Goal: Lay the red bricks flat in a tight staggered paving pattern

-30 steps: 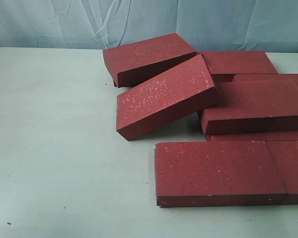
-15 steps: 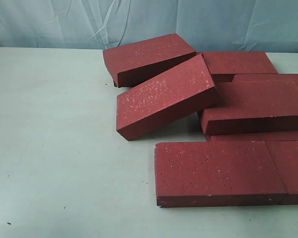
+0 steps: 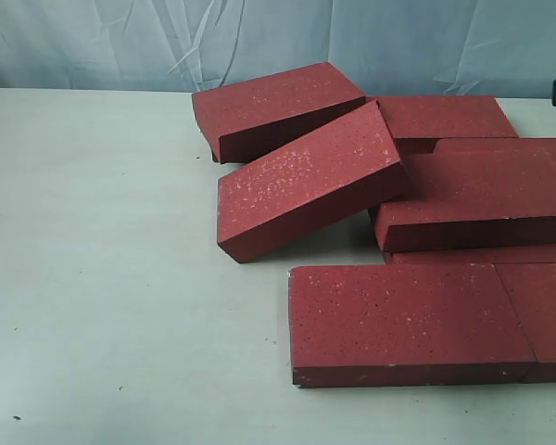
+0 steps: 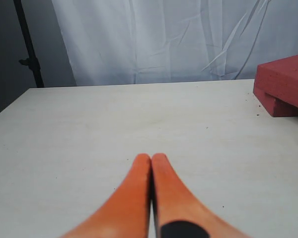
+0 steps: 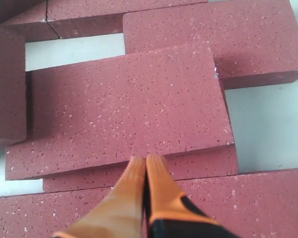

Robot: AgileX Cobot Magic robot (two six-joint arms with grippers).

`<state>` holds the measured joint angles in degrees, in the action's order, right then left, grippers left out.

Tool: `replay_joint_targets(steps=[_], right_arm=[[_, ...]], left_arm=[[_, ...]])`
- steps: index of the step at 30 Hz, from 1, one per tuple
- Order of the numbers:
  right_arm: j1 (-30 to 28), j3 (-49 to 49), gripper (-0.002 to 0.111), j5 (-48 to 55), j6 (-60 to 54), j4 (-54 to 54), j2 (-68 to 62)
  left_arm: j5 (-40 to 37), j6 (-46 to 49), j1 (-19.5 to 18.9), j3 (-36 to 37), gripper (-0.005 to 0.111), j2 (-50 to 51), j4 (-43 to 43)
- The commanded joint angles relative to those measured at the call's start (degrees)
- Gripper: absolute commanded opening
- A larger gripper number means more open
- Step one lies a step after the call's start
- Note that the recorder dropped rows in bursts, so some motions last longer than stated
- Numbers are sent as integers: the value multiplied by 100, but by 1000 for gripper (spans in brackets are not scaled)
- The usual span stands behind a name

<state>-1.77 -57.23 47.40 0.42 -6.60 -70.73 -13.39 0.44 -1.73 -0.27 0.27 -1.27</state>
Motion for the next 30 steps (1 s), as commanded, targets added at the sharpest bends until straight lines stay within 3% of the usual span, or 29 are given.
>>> replay_joint_targets(steps=[1,6,9,14,20,30], right_arm=[[17,-141,-1,-123,-365,-332,-375],[79,-141,-1,-376,-589,-601,-843],[419,-319,-1,-535,-614,-534,-1265],[963,-1518,-1,153,-614,-224,-2224],[1226,-2449,-1,525,-614,-140,-2891],[1711,-3322,-1,888,-614,-71,-3840]], left_arm=[[32,1,0,27,0,-27,22],[32,1,0,27,0,-27,22],[32,1,0,27,0,-27,22],[32,1,0,27,0,-27,22],[32,1,0,27,0,-27,22],[32,1,0,27,0,-27,22]])
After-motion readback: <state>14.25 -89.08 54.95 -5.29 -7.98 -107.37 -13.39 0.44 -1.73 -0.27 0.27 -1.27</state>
